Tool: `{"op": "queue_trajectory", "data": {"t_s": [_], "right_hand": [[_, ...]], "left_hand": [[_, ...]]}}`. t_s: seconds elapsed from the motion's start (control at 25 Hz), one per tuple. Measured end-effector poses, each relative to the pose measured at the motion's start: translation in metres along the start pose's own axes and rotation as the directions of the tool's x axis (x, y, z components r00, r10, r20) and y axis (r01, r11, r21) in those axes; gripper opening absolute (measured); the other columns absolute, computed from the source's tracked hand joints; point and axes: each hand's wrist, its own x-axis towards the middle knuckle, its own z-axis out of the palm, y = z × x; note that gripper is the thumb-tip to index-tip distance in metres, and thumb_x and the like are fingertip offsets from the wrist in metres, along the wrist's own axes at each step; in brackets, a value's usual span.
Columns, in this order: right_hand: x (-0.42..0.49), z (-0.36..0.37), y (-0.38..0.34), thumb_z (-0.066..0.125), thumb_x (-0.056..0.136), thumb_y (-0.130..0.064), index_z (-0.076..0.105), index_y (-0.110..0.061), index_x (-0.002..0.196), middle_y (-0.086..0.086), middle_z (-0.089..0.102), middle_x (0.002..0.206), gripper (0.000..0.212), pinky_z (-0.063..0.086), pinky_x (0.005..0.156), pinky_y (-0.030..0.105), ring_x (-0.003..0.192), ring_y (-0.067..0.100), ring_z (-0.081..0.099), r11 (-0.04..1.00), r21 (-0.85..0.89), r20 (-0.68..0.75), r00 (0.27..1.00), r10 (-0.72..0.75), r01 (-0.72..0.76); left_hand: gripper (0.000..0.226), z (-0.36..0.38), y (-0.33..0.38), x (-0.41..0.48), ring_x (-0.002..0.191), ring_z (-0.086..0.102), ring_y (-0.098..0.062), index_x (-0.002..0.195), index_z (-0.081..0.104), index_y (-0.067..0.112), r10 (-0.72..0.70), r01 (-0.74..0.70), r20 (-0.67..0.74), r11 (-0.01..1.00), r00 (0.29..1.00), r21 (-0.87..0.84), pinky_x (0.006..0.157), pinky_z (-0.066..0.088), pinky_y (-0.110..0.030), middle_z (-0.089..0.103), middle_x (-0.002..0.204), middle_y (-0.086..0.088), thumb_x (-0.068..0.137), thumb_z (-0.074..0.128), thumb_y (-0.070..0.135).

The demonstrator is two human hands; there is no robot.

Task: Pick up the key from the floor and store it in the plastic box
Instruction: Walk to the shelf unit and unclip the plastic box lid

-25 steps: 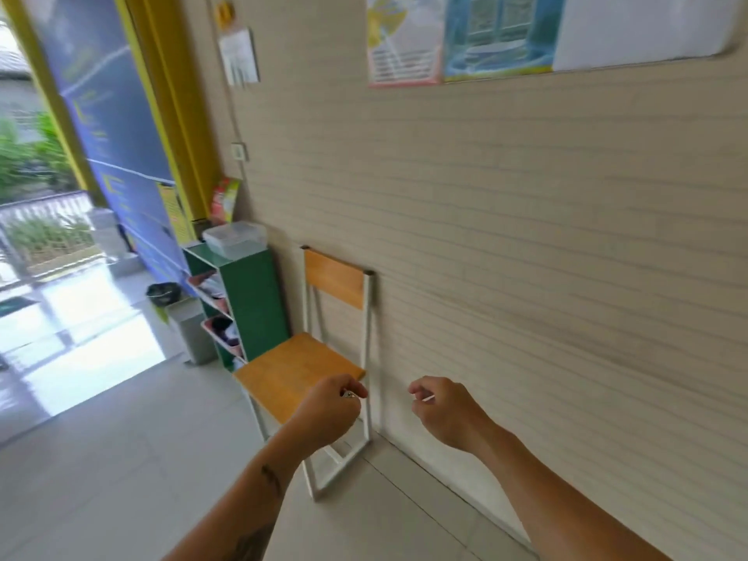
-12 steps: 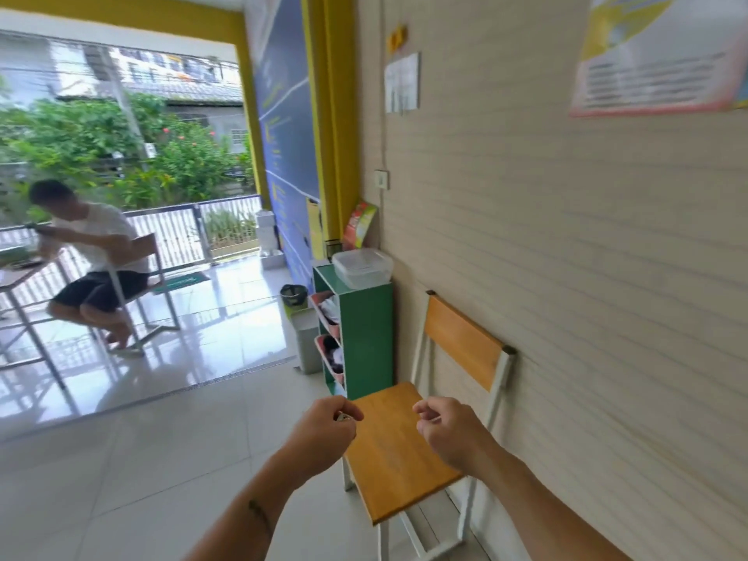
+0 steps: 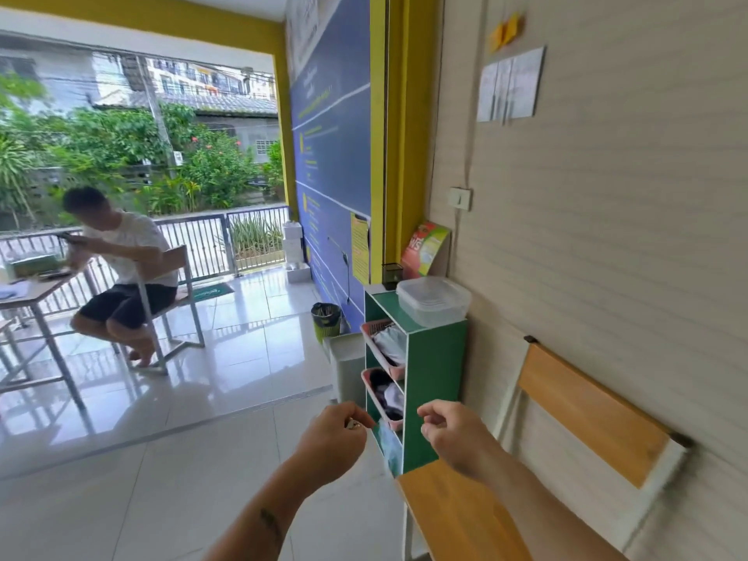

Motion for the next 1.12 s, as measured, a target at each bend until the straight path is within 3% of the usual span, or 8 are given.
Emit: {"op": "queue_trajectory", "data": {"t_s": [0.2, 0.32, 0.64, 0.8, 0.96, 1.12], "right_hand": [[0.100, 0.026, -0.037, 0.052, 0.093, -0.021, 0.063, -0.018, 0.129, 0.000, 0.068, 0.121, 0.037, 0.041, 0.086, 0.018, 0.104, 0.012, 0.060, 1.000, -0.003, -0.009, 1.000, -0.007, 0.007], [0.172, 0.034, -0.044, 0.052, 0.092, -0.019, 0.063, -0.018, 0.127, -0.001, 0.067, 0.115, 0.037, 0.044, 0.080, 0.015, 0.101, 0.011, 0.061, 0.999, 0.036, -0.010, 1.000, -0.012, 0.013], [0.369, -0.008, -0.044, 0.050, 0.092, -0.017, 0.062, -0.017, 0.127, 0.002, 0.066, 0.121, 0.037, 0.044, 0.096, 0.025, 0.110, 0.017, 0.060, 0.998, 0.053, -0.077, 0.997, -0.018, 0.023], [0.436, -0.030, -0.040, 0.052, 0.091, -0.017, 0.054, -0.016, 0.137, 0.005, 0.058, 0.136, 0.046, 0.039, 0.105, 0.029, 0.125, 0.019, 0.053, 1.000, -0.006, -0.092, 0.996, -0.009, 0.009], [0.492, -0.036, -0.025, 0.051, 0.091, -0.019, 0.048, -0.016, 0.142, 0.007, 0.047, 0.146, 0.052, 0.033, 0.113, 0.034, 0.134, 0.022, 0.044, 0.993, -0.115, -0.134, 0.991, -0.006, -0.009], [0.548, -0.040, -0.007, 0.049, 0.091, -0.026, 0.044, -0.018, 0.144, 0.005, 0.042, 0.149, 0.054, 0.033, 0.113, 0.038, 0.135, 0.024, 0.039, 0.968, -0.236, -0.169, 0.985, 0.045, -0.084]], "left_hand": [[0.034, -0.048, -0.010, 0.093, 0.067, 0.056, -0.017, 0.088, 0.070, 0.025, 0.015, -0.015, 0.006, 0.999, 1.000, 0.029, 0.059, 0.048, -0.025, 0.068, 0.093, -0.006, 0.085, 0.040, 0.009], [0.037, -0.063, -0.010, 0.159, 0.068, 0.056, -0.018, 0.093, 0.072, 0.024, 0.034, -0.032, -0.019, 0.997, 0.999, 0.074, 0.055, 0.043, -0.023, 0.069, 0.096, -0.007, 0.085, 0.039, 0.008], [0.035, -0.074, 0.014, 0.346, 0.051, 0.049, -0.011, 0.086, 0.071, 0.022, 0.024, -0.020, -0.061, 0.998, 0.998, 0.066, 0.040, 0.036, -0.014, 0.060, 0.074, -0.001, 0.082, 0.040, 0.005], [0.030, -0.069, 0.039, 0.418, 0.053, 0.048, -0.010, 0.084, 0.073, 0.016, 0.056, -0.055, -0.016, 0.997, 0.998, 0.058, 0.046, 0.036, -0.019, 0.056, 0.063, 0.004, 0.082, 0.046, 0.004], [0.032, -0.054, 0.052, 0.503, 0.063, 0.051, -0.009, 0.081, 0.074, 0.015, 0.111, -0.111, 0.054, 0.994, 0.992, 0.004, 0.056, 0.038, -0.022, 0.060, 0.069, 0.006, 0.082, 0.047, -0.001], [0.038, -0.037, 0.046, 0.596, 0.067, 0.058, -0.020, 0.093, 0.075, 0.016, 0.124, -0.122, 0.117, 0.992, 0.985, -0.024, 0.062, 0.050, -0.030, 0.068, 0.076, -0.006, 0.082, 0.042, -0.001]]}}
